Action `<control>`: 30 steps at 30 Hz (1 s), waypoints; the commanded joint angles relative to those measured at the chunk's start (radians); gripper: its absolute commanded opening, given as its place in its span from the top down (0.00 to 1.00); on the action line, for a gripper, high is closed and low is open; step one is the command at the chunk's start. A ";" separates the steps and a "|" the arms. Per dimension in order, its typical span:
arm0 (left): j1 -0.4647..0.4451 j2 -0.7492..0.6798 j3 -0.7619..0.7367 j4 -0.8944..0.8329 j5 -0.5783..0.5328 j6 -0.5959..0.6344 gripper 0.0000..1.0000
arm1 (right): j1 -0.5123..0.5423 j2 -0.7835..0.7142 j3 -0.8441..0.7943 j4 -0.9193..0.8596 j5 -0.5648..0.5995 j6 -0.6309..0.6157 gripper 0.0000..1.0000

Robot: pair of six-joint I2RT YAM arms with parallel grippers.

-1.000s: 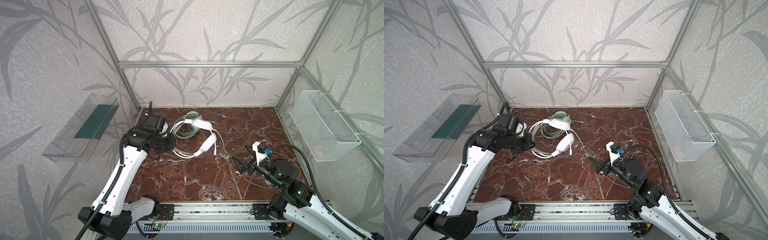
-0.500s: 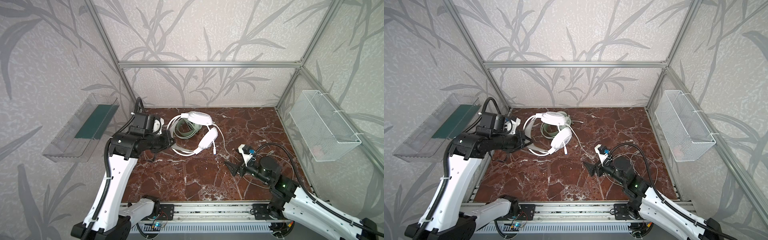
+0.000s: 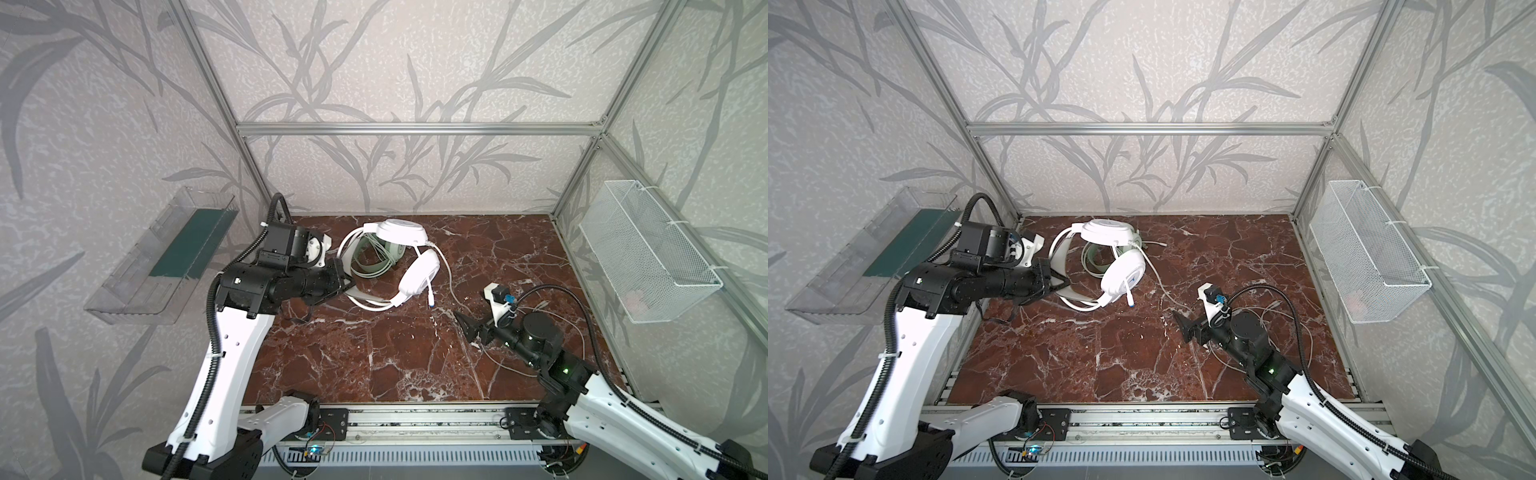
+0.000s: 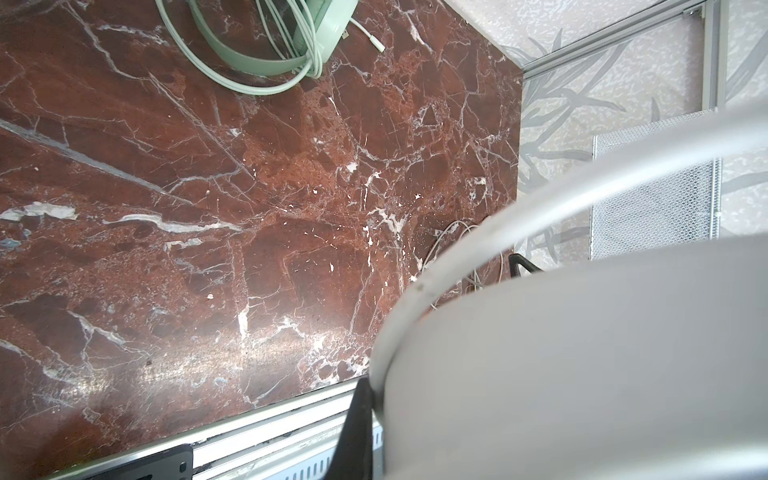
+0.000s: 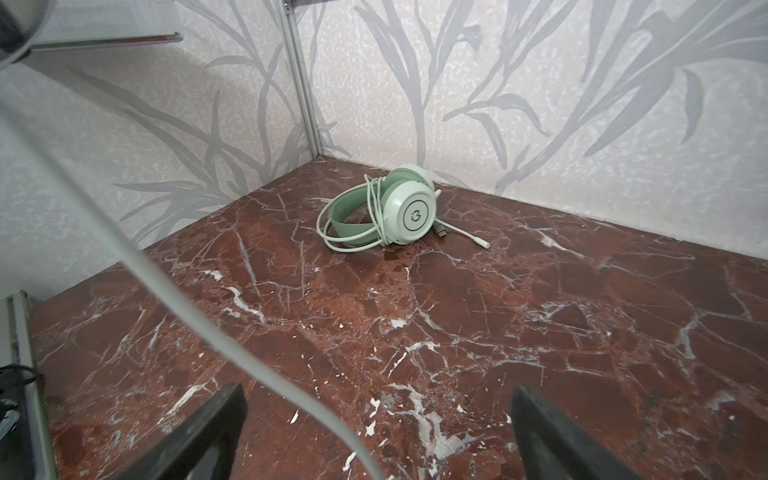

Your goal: Wrap the headphones

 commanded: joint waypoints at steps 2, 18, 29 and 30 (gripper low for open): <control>0.005 -0.003 0.038 0.020 0.031 -0.011 1.00 | -0.038 0.042 0.020 0.059 -0.061 0.022 0.02; 0.006 0.008 0.047 0.004 -0.055 0.019 1.00 | -0.039 0.119 0.042 0.003 -0.082 0.022 0.81; 0.019 -0.002 -0.041 0.107 -0.149 -0.060 1.00 | 0.010 0.022 -0.002 -0.130 -0.137 0.120 1.00; 0.019 -0.002 -0.053 0.119 -0.150 -0.074 1.00 | 0.017 0.011 -0.009 -0.137 -0.134 0.123 1.00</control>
